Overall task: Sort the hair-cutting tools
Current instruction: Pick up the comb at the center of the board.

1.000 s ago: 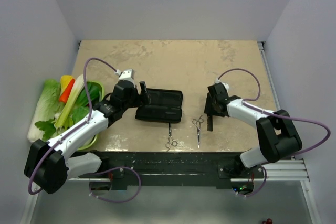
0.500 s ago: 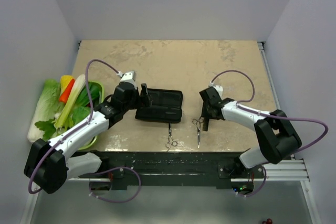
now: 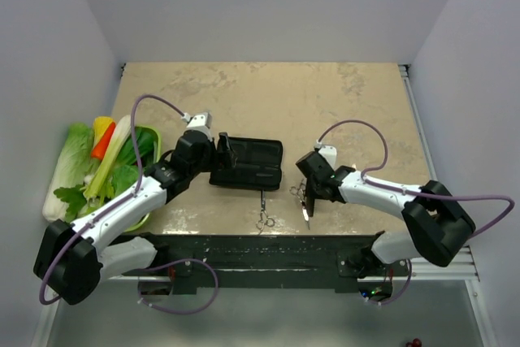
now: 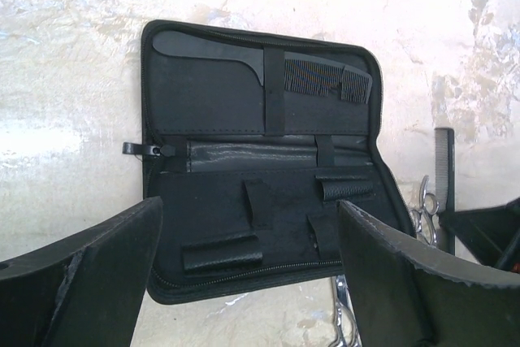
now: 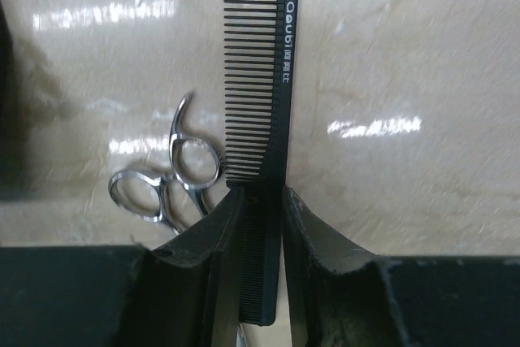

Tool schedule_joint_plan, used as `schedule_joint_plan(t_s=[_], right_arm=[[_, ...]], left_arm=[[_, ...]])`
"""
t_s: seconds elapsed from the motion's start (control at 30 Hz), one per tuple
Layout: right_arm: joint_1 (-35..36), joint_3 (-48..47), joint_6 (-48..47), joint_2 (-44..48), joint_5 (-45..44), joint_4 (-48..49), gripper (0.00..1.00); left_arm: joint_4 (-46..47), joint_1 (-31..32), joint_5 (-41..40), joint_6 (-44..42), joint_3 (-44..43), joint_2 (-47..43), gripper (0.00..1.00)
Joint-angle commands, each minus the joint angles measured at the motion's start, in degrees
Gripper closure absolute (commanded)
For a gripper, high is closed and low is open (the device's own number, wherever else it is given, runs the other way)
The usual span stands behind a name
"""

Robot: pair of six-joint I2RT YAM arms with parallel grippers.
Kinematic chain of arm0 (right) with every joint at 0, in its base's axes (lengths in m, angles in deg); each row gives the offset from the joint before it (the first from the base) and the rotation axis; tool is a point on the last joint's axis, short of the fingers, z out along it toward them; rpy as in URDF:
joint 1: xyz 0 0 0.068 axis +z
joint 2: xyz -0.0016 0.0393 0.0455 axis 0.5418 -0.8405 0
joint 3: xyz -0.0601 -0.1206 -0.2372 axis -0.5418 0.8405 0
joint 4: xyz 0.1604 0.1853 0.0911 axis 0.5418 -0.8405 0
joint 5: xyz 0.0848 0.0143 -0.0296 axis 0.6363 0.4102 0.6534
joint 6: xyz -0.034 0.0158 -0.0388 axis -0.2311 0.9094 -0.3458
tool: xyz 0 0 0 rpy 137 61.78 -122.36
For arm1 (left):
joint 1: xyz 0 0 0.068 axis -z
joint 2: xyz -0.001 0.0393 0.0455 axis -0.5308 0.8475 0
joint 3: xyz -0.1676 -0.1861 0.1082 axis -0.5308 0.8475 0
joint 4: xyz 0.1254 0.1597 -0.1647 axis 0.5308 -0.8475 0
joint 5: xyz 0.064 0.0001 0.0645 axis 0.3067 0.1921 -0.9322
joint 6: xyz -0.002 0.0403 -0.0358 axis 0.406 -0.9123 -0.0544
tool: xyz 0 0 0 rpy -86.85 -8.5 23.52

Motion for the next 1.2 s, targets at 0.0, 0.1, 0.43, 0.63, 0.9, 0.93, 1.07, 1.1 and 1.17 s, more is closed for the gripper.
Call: schedule_joint_plan(t_s=[0.0, 0.1, 0.43, 0.63, 0.9, 0.93, 1.07, 1.1, 1.17], right_arm=[[4.8, 1.8, 7.5, 2.6, -0.5, -8.3, 0.74], [6.7, 2.0, 9.4, 4.8, -0.9, -10.1, 0.73], [15.7, 2.2, 17.0, 4.2, -2.3, -14.4, 0.73], [18.5, 2.8, 20.5, 7.2, -2.6, -17.6, 0.73], [21.4, 3.5, 24.5, 11.8, -3.6, -22.7, 0.71], [21.7, 3.5, 24.7, 12.3, -3.7, -23.1, 0.7], [22.8, 1.4, 26.3, 12.7, -5.3, -26.5, 0.56], [24.1, 0.7, 26.9, 12.9, -5.9, -27.4, 0.53], [26.0, -0.5, 28.9, 13.7, -6.3, -29.4, 0.52]], left_arm=[[1.8, 0.6, 0.0, -0.1, 0.5, -1.4, 0.09], [1.8, 0.9, 0.0, -0.1, 0.5, -1.7, 0.09], [1.5, 1.5, -0.4, -0.4, 0.5, -2.7, 0.09], [1.5, 1.9, -0.6, -0.4, 0.5, -2.7, 0.09], [1.5, 2.1, -1.0, -0.5, 0.5, -2.6, 0.09], [1.5, 2.1, -1.1, -0.4, 0.4, -2.6, 0.09], [1.3, 2.1, -1.4, -0.6, 0.4, -2.6, 0.09], [1.2, 2.1, -1.4, -0.6, 0.4, -2.5, 0.09], [1.2, 2.1, -1.8, -0.7, 0.5, -2.5, 0.09]])
